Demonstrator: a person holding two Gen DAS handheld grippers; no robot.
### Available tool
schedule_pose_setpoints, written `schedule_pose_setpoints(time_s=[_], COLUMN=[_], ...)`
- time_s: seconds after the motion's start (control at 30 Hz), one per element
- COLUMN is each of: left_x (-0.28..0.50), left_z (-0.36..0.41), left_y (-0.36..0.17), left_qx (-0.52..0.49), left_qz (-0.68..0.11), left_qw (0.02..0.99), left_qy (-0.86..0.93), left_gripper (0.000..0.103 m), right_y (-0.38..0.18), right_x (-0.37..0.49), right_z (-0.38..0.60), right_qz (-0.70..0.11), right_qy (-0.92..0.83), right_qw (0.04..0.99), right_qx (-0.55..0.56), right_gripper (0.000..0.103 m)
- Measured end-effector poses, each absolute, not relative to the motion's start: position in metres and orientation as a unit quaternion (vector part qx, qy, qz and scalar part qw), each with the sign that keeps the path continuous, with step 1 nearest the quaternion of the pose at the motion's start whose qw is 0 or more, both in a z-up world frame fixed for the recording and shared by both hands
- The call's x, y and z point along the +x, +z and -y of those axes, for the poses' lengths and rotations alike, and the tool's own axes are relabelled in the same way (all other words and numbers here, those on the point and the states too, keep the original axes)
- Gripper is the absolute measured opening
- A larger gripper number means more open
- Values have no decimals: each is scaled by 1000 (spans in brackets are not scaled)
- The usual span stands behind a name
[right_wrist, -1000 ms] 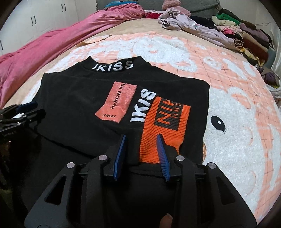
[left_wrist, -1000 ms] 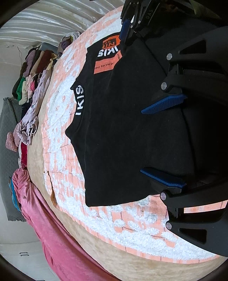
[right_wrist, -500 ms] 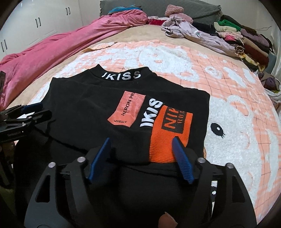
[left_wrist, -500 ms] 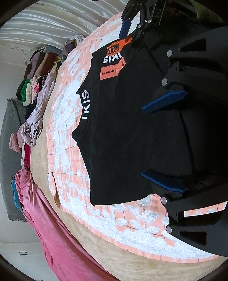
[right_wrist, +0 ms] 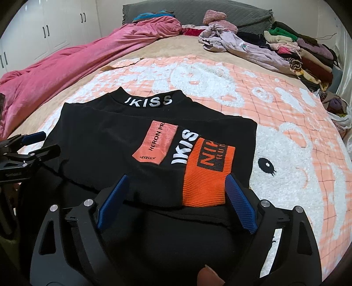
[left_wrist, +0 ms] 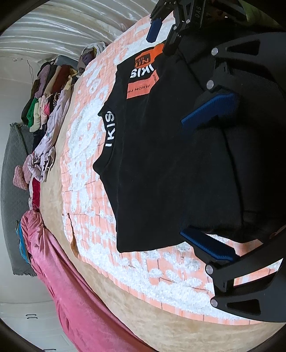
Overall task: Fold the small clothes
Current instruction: 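Move both open tools to the hem of the black sweatshirt, then close the right tool on the hem while the left tool grasps it too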
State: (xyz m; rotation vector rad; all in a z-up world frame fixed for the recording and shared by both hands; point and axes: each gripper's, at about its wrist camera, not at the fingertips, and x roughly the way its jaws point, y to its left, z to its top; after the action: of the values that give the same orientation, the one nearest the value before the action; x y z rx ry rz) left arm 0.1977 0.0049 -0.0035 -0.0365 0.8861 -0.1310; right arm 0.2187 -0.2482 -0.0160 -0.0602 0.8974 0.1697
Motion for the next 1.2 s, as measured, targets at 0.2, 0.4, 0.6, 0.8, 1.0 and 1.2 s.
schedule_pose_setpoints(time_s=[0.2,0.4,0.6,0.8,1.0,1.2], left_x=[196,192,182,165,142,116], left_z=[-8,-8,-9,-14,-25,-40], left_y=[0,6,16,30,38,32], left_qx=[-21,-22,-24,-24,-24,-26], left_qz=[-425,-418,-405,-386,-377,-387], left_qw=[903,906,912,920,924,921], left_qy=[-60,-60,-62,-60,-52,-42], left_gripper=[96,97,97,97,98,98], right_y=[-9,-3,7,16,26,18], right_x=[217,214,206,184,154,123], right_z=[249,251,252,261,284,304], right_qz=[-425,-417,-403,-391,-380,-394], right_qy=[84,79,79,76,65,51], right_qw=[901,905,912,917,922,916], right_qx=[-24,-15,-13,-3,29,47], right_gripper=[88,91,92,92,93,93])
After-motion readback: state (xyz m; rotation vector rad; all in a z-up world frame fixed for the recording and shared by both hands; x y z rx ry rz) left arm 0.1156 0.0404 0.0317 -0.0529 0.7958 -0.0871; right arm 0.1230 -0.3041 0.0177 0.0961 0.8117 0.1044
